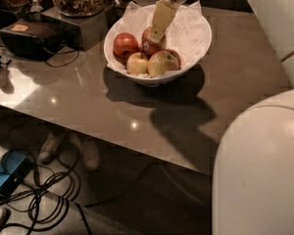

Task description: Pick apple from white bowl

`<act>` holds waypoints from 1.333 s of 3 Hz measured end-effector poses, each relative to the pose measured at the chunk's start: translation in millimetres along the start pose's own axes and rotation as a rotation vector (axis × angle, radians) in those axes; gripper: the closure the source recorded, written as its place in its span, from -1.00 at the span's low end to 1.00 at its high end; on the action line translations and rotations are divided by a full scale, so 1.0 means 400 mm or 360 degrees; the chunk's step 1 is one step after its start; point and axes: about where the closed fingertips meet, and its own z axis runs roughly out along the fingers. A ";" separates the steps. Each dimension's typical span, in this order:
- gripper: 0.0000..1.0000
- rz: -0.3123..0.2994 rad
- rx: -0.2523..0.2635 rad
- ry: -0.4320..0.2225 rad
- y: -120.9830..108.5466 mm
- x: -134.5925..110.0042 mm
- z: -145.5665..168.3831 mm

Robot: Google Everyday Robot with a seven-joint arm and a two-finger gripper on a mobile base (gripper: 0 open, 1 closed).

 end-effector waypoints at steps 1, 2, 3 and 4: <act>-0.54 -0.0004 -0.0036 0.0016 -0.001 -0.007 0.030; -0.72 -0.0017 -0.0075 0.0030 0.001 -0.014 0.059; -0.68 -0.0018 -0.0098 0.0035 -0.003 -0.019 0.079; -0.68 -0.0011 -0.0117 0.0038 -0.008 -0.018 0.095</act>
Offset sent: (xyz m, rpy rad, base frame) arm -0.0022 0.0052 -0.0279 -0.0406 0.1324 0.0414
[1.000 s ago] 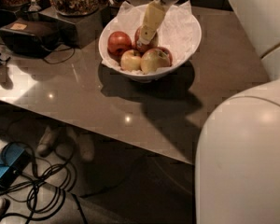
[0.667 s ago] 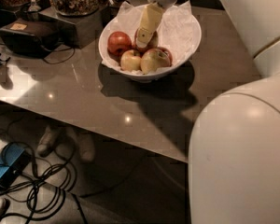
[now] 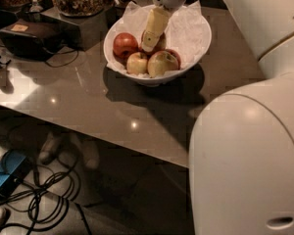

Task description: Pick apple from white bowl

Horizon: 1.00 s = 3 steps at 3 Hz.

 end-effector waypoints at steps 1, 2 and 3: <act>-0.62 0.0010 -0.0028 0.0012 -0.001 0.008 0.022; -0.62 0.0033 -0.0059 0.0025 0.000 0.026 0.041; -0.64 0.0033 -0.0086 0.0031 0.000 0.034 0.055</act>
Offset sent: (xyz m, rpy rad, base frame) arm -0.0215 -0.0249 -0.0268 -0.0345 0.1428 -0.0139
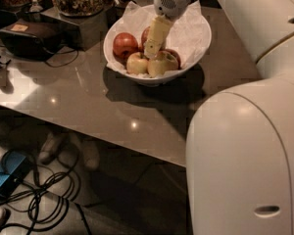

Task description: Pick apple from white bowl

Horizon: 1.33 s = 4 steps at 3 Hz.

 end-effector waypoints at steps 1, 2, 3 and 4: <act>-0.60 -0.0018 -0.0024 -0.0002 0.003 -0.008 0.006; -0.70 -0.0040 -0.0025 -0.0007 0.001 -0.020 0.006; -0.76 -0.0041 -0.0033 -0.0004 -0.002 -0.025 0.016; -0.96 -0.0016 -0.0049 -0.0019 -0.007 -0.010 0.035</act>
Offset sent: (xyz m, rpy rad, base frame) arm -0.0172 -0.0038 0.0072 -0.0421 0.0893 0.0580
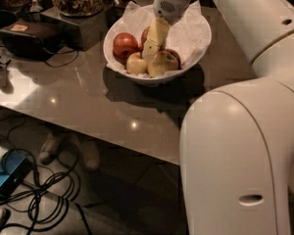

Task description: Pick apple from white bowl

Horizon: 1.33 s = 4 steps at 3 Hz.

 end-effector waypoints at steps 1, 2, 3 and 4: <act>-0.60 -0.0003 0.0027 -0.0030 -0.013 -0.017 0.009; -0.13 -0.0004 0.0043 -0.0051 -0.022 -0.028 0.018; 0.32 -0.0004 0.0043 -0.0051 -0.022 -0.028 0.018; 0.80 -0.0004 0.0043 -0.0051 -0.022 -0.028 0.018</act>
Offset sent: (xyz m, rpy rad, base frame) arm 0.0069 0.0047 -0.0008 0.0105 -0.0204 -0.0023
